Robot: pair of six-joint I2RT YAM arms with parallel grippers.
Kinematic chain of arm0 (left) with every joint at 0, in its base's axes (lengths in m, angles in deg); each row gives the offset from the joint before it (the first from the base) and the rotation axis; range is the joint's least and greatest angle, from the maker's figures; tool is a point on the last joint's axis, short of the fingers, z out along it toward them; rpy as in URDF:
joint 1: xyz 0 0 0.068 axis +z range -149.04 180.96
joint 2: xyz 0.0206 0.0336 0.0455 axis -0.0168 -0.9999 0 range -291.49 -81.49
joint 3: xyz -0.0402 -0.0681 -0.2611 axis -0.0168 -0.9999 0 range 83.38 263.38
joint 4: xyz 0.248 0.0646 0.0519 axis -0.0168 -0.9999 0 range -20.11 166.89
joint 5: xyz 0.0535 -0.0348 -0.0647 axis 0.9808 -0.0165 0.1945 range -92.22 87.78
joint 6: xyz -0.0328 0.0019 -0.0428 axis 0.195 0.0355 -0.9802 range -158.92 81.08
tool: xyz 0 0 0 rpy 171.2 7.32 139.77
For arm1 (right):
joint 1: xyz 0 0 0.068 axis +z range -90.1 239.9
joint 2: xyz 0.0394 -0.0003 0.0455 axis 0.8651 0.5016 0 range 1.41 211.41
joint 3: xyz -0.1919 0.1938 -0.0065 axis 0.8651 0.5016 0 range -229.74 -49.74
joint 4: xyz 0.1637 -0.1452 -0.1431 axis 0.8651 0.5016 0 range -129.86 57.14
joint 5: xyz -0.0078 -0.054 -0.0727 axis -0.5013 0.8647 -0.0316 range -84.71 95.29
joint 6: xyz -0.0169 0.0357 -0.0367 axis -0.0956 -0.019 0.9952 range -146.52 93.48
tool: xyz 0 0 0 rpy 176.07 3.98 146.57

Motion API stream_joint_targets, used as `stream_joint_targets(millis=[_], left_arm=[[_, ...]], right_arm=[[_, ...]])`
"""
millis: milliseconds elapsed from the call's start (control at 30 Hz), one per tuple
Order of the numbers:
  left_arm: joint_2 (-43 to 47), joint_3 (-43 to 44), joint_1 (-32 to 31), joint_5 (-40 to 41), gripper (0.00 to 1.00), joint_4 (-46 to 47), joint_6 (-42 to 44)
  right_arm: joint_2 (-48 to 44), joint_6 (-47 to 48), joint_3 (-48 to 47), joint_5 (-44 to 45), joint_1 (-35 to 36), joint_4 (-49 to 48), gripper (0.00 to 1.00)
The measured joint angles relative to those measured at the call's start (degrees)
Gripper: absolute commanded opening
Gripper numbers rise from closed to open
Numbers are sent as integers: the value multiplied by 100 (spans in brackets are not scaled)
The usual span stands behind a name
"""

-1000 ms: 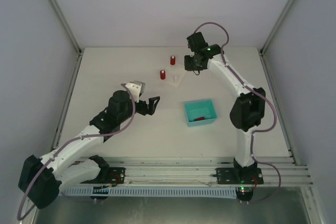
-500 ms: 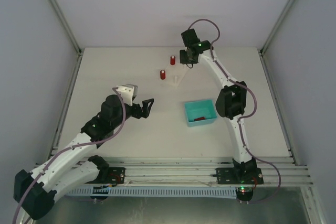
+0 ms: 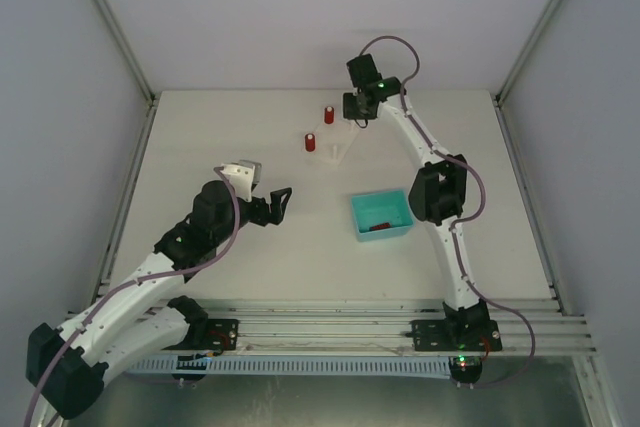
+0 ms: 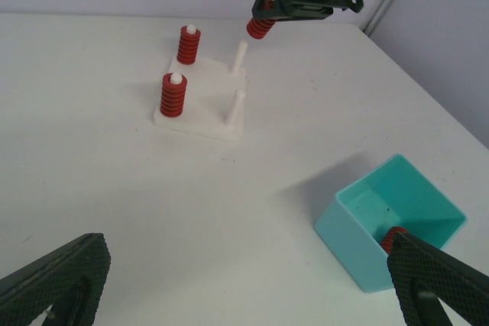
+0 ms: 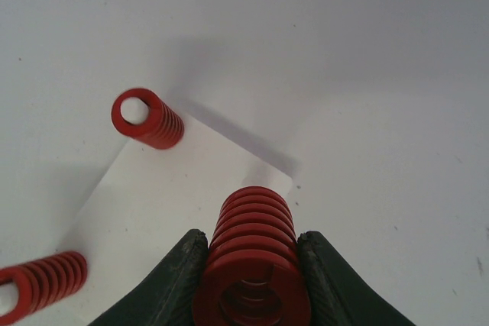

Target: Install the large spring

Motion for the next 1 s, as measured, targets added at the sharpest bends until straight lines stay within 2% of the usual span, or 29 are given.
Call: stream_joint_targets(millis=[333,533,667,733,800,833,1000], left_arm=[[7,2,4,52,99,-210,0],[28,4,4,114,99,-271,-2],[28,20,15,142,99,-280,-2],[26,44,15,146,99,-299,0],[26,61,15,149,99,-310,0],[22,66,15,151,99,-313,0],[-66,92,15,151,99,-310,7]], right_arm=[[586,-105,-334,-70,-22,-179,1],[713,-173,-374,-146,-72,-282,15],[761,-221,-428,-157,-72,-323,41],[774,-249,-433,-177,-72,-356,49],[793,-260,-433,-216,-81,-393,52],[804,-262,-433,-229,-83,-398,56],[811,-280,-448,-286,-129,-415,57]])
